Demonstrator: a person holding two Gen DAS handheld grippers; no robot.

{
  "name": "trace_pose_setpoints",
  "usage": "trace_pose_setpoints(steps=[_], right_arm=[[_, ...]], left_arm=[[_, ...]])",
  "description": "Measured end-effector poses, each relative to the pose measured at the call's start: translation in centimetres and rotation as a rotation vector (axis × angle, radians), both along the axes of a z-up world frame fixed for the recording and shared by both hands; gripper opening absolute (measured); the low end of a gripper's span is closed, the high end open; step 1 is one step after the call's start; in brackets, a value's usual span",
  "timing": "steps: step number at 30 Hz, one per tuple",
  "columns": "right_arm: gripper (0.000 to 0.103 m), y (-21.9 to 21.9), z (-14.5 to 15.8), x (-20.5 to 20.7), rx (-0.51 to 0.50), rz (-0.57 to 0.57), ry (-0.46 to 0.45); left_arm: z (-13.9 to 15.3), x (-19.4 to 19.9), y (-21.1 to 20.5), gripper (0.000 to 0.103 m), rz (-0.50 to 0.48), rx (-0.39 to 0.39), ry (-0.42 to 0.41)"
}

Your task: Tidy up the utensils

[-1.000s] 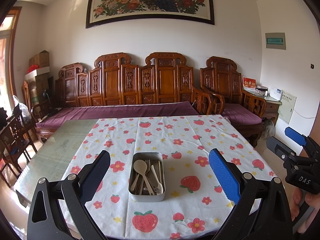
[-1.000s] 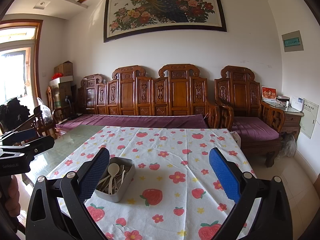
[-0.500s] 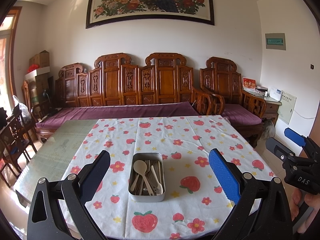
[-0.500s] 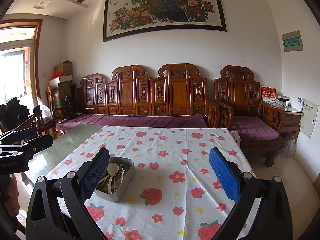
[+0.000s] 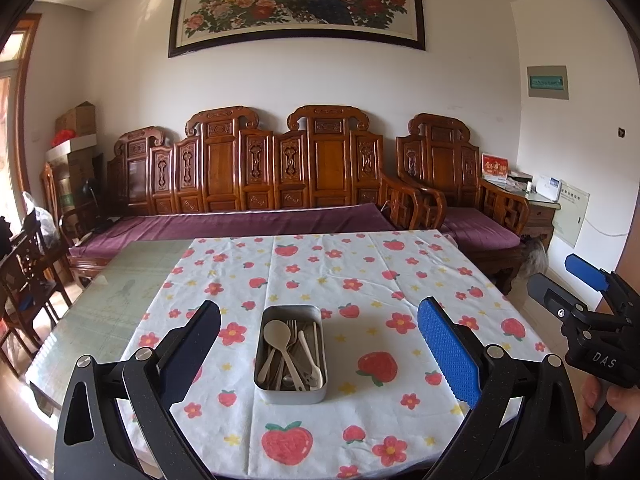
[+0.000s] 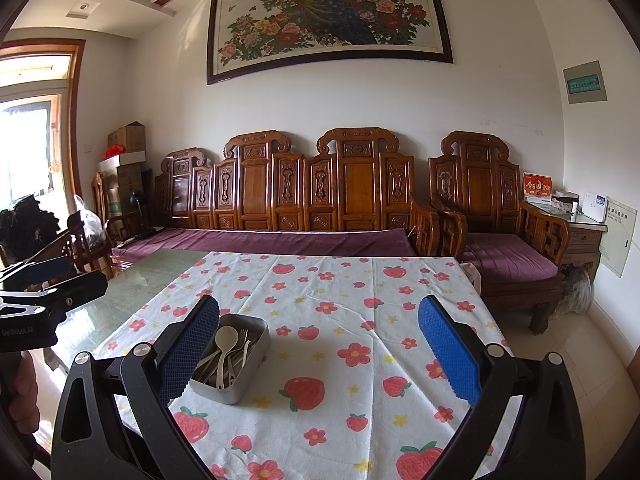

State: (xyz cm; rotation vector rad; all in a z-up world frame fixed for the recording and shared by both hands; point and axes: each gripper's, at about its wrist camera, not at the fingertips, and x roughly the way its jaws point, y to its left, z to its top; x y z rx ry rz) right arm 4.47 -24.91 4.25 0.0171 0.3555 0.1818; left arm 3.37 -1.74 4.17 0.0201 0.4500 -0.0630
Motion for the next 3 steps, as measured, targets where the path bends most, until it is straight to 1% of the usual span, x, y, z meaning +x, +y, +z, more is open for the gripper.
trace_pose_setpoints(steps=[3], right_arm=[[0.100, -0.02, -0.08, 0.01, 0.000, 0.000, 0.000]], left_arm=[[0.00, -0.01, -0.09, 0.095, -0.001, -0.003, 0.000]])
